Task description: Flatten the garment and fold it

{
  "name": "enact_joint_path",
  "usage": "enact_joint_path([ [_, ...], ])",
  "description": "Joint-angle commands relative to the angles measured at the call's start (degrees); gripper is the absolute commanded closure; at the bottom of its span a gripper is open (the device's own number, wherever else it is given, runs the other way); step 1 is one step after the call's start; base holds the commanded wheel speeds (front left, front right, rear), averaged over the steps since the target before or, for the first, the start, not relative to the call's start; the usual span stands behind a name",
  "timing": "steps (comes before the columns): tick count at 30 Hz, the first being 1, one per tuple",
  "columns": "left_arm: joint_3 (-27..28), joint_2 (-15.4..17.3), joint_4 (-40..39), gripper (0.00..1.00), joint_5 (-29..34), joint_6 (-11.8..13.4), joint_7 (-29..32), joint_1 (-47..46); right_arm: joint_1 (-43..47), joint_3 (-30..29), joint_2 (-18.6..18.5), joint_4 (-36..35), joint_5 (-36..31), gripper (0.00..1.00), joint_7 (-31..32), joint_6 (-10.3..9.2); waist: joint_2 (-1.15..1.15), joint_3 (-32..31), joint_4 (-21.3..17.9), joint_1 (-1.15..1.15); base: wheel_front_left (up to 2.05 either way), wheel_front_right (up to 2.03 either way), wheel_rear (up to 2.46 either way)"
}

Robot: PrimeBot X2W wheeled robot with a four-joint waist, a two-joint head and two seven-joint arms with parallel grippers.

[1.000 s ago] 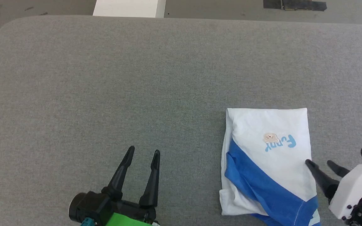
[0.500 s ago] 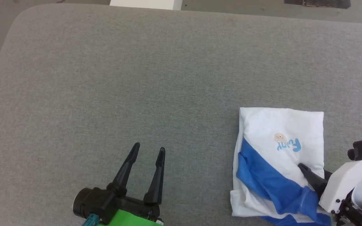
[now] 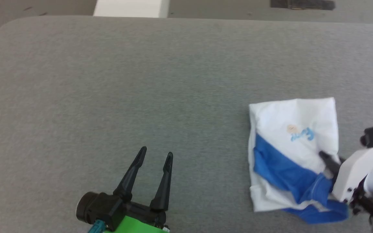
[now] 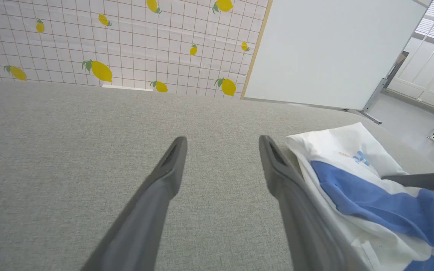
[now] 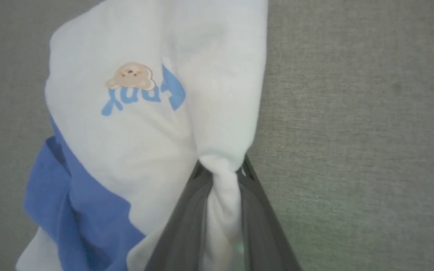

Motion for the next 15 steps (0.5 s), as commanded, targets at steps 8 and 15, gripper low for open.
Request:
enact_joint_path([
  [8,-0.4,1.6,0.3,0.0,1.4,-0.4,0.1,-2.7,-9.0,5.8,-12.7,3.7,-2.7,1.0,-2.2,-0.11,0.0,1.5,-10.0,0.0,0.0,0.0,0.0],
  [15,-1.3,2.4,0.3,0.0,2.0,-0.6,1.3,-5.6,-16.4,9.2,-20.2,8.5,-3.6,1.0,-5.0,-0.11,0.0,5.0,-14.3,0.0,0.0,0.0,0.0],
])
